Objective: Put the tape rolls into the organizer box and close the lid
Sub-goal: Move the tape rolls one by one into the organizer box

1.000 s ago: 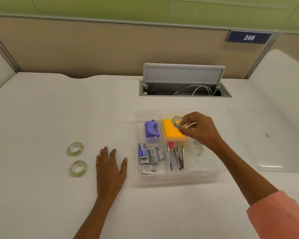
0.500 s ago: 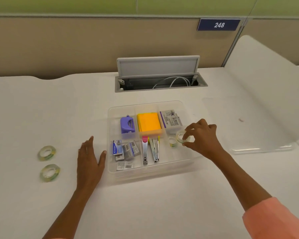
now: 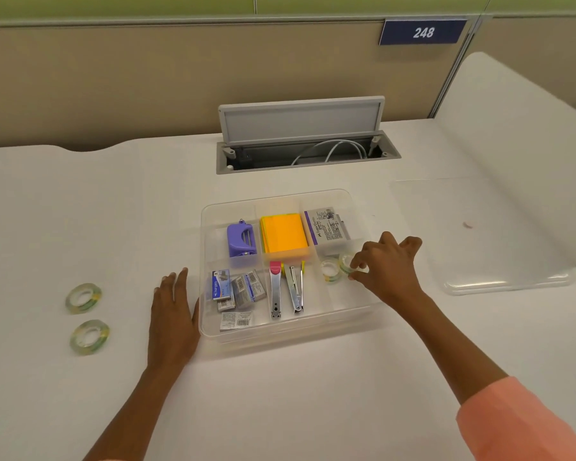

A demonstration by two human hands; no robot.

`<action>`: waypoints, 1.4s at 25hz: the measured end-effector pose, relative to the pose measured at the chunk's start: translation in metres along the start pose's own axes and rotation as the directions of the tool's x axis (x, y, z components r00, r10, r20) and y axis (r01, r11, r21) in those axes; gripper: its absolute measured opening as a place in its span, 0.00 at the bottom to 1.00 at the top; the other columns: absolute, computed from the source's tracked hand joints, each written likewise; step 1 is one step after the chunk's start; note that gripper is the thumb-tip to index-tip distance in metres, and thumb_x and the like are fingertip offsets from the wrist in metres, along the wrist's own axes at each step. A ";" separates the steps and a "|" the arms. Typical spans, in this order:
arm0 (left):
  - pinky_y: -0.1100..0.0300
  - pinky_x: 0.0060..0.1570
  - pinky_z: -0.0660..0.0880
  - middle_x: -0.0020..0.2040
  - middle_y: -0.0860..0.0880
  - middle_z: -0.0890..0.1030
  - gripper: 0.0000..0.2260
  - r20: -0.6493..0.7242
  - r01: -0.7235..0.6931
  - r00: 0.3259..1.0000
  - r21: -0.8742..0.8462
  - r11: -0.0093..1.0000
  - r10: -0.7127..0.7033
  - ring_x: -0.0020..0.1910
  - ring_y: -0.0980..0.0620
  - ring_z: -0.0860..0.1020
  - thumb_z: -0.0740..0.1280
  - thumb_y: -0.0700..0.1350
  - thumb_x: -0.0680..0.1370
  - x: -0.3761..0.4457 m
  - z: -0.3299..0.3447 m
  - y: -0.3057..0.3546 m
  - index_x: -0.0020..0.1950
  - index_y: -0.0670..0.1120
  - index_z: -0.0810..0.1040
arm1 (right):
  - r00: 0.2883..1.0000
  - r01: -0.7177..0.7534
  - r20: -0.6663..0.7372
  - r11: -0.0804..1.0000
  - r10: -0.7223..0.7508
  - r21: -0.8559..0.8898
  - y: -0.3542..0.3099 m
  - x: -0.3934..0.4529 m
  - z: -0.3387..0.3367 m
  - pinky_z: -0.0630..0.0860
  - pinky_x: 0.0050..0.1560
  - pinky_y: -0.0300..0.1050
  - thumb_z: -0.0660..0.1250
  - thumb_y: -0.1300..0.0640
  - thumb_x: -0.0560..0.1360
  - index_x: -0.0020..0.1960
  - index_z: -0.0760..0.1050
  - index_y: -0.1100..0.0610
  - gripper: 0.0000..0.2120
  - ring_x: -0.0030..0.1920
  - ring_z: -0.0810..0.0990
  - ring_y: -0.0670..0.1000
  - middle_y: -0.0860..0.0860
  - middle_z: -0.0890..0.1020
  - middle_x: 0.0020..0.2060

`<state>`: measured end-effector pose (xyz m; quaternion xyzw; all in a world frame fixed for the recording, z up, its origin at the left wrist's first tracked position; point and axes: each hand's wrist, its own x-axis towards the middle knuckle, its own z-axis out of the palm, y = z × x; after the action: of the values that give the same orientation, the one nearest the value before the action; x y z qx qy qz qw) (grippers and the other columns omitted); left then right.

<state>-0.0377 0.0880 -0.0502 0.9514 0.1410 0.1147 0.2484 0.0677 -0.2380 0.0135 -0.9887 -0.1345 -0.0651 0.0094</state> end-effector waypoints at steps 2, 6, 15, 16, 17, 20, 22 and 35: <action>0.47 0.73 0.53 0.72 0.36 0.62 0.25 0.002 0.004 1.000 -0.005 1.000 -0.004 0.73 0.39 0.58 0.62 0.42 0.78 0.000 0.000 0.000 0.73 0.41 0.58 | 1.000 0.010 0.016 0.999 -0.010 -0.032 -0.001 0.000 0.001 0.51 0.44 0.49 0.74 0.47 0.65 0.43 0.82 0.47 0.08 0.47 0.71 0.52 0.46 0.83 0.37; 0.47 0.73 0.54 0.72 0.35 0.63 0.25 0.000 0.001 1.000 -0.005 1.000 -0.001 0.73 0.39 0.58 0.62 0.40 0.77 -0.001 0.000 -0.001 0.73 0.41 0.59 | 0.999 0.009 0.044 0.999 -0.007 -0.043 -0.001 0.000 -0.001 0.51 0.45 0.49 0.74 0.47 0.66 0.45 0.82 0.46 0.09 0.48 0.71 0.52 0.45 0.83 0.39; 0.49 0.73 0.52 0.73 0.36 0.62 0.24 0.018 0.009 1.000 -0.015 1.000 -0.009 0.74 0.40 0.57 0.61 0.41 0.78 0.000 -0.001 -0.001 0.73 0.40 0.59 | 0.998 -0.007 0.058 1.000 0.008 -0.014 -0.003 -0.004 -0.008 0.51 0.46 0.49 0.73 0.49 0.67 0.48 0.82 0.47 0.10 0.51 0.70 0.52 0.45 0.84 0.44; 0.49 0.74 0.51 0.73 0.36 0.61 0.24 0.020 0.009 1.000 -0.014 1.000 -0.009 0.74 0.40 0.57 0.61 0.41 0.78 0.000 -0.002 -0.001 0.73 0.40 0.59 | 0.999 -0.017 0.046 1.000 0.017 0.004 -0.004 -0.004 -0.010 0.52 0.48 0.50 0.74 0.50 0.67 0.47 0.82 0.48 0.09 0.52 0.71 0.52 0.46 0.84 0.44; 0.50 0.74 0.51 0.73 0.36 0.61 0.24 0.021 0.010 1.000 -0.013 1.000 -0.010 0.74 0.40 0.57 0.60 0.41 0.78 -0.001 -0.002 0.000 0.72 0.40 0.59 | 0.999 -0.023 0.028 0.999 0.023 0.024 -0.005 -0.004 -0.012 0.52 0.49 0.51 0.74 0.50 0.67 0.47 0.82 0.48 0.09 0.52 0.71 0.52 0.46 0.84 0.45; 0.50 0.73 0.52 0.74 0.38 0.59 0.22 0.027 0.031 0.999 -0.023 0.999 -0.030 0.74 0.41 0.56 0.60 0.43 0.78 -0.005 -0.003 -0.001 0.72 0.40 0.61 | 1.000 0.013 -0.027 0.995 -0.010 0.098 -0.012 -0.001 -0.020 0.53 0.53 0.52 0.73 0.52 0.68 0.47 0.82 0.50 0.08 0.54 0.72 0.52 0.48 0.84 0.48; 0.50 0.73 0.53 0.75 0.41 0.59 0.21 0.029 0.043 0.999 -0.042 0.998 -0.041 0.75 0.42 0.55 0.60 0.44 0.78 -0.010 -0.002 -0.003 0.71 0.42 0.64 | 0.997 0.067 -0.055 0.985 -0.059 0.161 -0.026 0.003 -0.026 0.52 0.55 0.51 0.71 0.52 0.70 0.47 0.82 0.51 0.07 0.57 0.72 0.52 0.48 0.84 0.50; 0.60 0.72 0.52 0.77 0.51 0.56 0.22 0.016 0.004 1.000 0.005 1.000 -0.004 0.76 0.53 0.52 0.56 0.55 0.79 -0.044 -0.024 -0.036 0.72 0.51 0.63 | 0.862 0.434 -0.015 0.723 -0.506 0.537 -0.211 0.024 -0.034 0.69 0.60 0.52 0.68 0.54 0.73 0.49 0.82 0.54 0.07 0.56 0.74 0.54 0.52 0.84 0.51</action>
<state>-0.0938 0.1143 -0.0544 0.9526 0.1411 0.1063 0.2476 0.0300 -0.0293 0.0502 -0.8831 -0.3938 0.0396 0.2519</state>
